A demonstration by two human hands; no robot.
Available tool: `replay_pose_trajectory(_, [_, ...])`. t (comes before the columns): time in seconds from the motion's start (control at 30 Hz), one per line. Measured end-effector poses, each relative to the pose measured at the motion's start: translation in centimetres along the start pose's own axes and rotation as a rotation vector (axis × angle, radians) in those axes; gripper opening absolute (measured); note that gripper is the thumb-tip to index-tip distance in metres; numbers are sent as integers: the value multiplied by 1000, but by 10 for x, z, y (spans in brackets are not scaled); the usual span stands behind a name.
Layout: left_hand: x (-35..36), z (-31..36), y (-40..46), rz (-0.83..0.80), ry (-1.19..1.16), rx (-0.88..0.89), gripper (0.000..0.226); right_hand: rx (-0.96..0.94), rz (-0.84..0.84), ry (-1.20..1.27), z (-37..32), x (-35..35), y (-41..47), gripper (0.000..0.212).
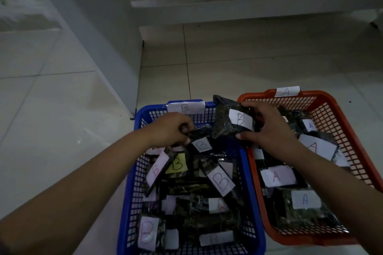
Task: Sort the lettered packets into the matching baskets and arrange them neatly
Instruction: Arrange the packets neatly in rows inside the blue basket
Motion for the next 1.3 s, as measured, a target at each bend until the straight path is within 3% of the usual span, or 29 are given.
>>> replay_pose_trajectory(0.13, [2, -7, -38, -1, -94, 15, 32, -38, 10, -47, -15, 17, 5, 75])
replay_pose_trajectory(0.23, [14, -10, -52, 72, -136, 62, 25, -28, 57, -60, -19, 29, 13, 73])
replay_pose_trajectory(0.37, [-1, -16, -57, 190, -187, 23, 17, -40, -8, -180, -19, 42, 21, 73])
replay_pose_trajectory(0.53, [-16, -24, -56, 85, -233, -34, 16, -157, -175, -336, -25, 58, 24, 60])
replay_pose_trajectory(0.73, [-13, -28, -47, 41, -272, -78, 16, -291, -214, -755, -10, 78, 36, 36])
replay_pose_trajectory(0.9, [-15, -36, -43, 35, -378, -135, 21, -315, -287, -922, -3, 91, 38, 42])
replay_pose_trajectory(1.0, [-16, -42, -41, 71, -442, -155, 24, -305, -278, -716, -3, 83, 39, 41])
replay_pose_trajectory(1.1, [-18, -42, -37, 85, -507, -133, 28, -52, -210, -90, -22, 62, 32, 30])
replay_pose_trajectory(1.2, [-20, -29, -26, 104, -506, -58, 31, 169, -210, 327, -45, 37, 22, 28])
replay_pose_trajectory(1.3, [-18, -14, -12, 162, -455, 1, 38, 207, -295, 326, -57, 19, 11, 20])
Point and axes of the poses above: each hand's wrist, its own y-axis towards the middle knuckle, its own x-axis out of the palm, z = x × y, the point moved 1 cm from there along y, towards the middle knuckle
